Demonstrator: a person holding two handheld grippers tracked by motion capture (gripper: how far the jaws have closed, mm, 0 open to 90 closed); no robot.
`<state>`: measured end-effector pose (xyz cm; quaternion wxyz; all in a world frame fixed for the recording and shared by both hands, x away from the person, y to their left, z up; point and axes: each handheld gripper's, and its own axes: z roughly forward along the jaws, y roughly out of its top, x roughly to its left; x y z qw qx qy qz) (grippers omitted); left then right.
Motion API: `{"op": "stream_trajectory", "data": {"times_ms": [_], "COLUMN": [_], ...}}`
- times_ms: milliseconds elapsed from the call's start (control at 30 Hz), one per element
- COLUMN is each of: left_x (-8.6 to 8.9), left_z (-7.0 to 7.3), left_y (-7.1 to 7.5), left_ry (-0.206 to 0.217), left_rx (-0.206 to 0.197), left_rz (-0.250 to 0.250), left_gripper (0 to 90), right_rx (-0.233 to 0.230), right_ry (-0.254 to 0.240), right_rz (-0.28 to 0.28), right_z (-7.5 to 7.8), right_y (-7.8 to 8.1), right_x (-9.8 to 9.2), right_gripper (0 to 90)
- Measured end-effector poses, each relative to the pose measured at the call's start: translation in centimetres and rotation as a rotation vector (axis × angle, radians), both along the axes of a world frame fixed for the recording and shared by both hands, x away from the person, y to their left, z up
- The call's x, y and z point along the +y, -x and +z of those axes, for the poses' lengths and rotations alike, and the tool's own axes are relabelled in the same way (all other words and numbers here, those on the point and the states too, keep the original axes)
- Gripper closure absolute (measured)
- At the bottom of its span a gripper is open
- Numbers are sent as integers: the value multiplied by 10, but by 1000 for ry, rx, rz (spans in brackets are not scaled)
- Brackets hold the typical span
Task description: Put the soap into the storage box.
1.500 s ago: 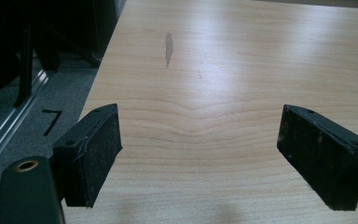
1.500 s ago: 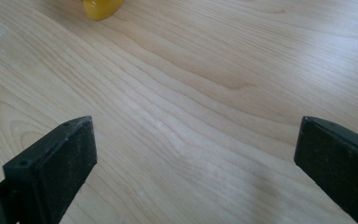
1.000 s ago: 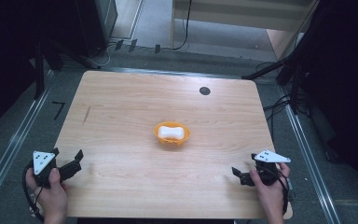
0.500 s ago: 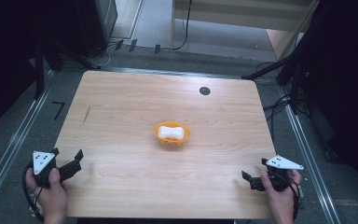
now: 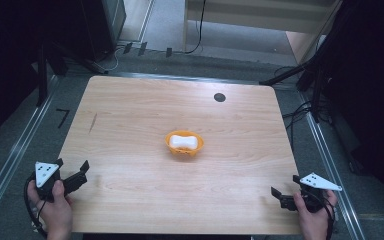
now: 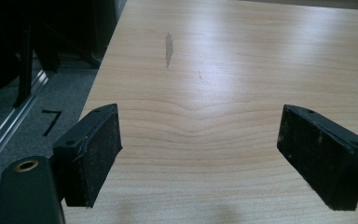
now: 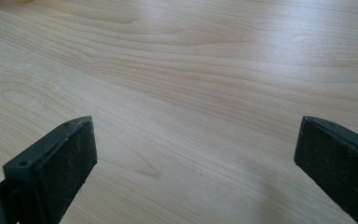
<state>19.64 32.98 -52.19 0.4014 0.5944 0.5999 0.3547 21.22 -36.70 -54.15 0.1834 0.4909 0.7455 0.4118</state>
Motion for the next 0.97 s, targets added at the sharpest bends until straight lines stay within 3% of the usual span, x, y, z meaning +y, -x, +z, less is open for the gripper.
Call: {"op": "stream_trajectory", "data": {"times_ms": [333, 967], "left_x": [0, 0], "left_z": [0, 0], "left_y": [1, 0], "left_ry": [3, -1], "left_rx": [0, 6], "left_rz": [-1, -1], "left_gripper": [140, 140], "right_rx": [-12, -56], "right_ry": [-36, -100], "right_rz": [-39, -64], "right_z": [-4, -11], "right_y": [13, 18], "right_x": [-22, -25], "right_gripper": [0, 0]}}
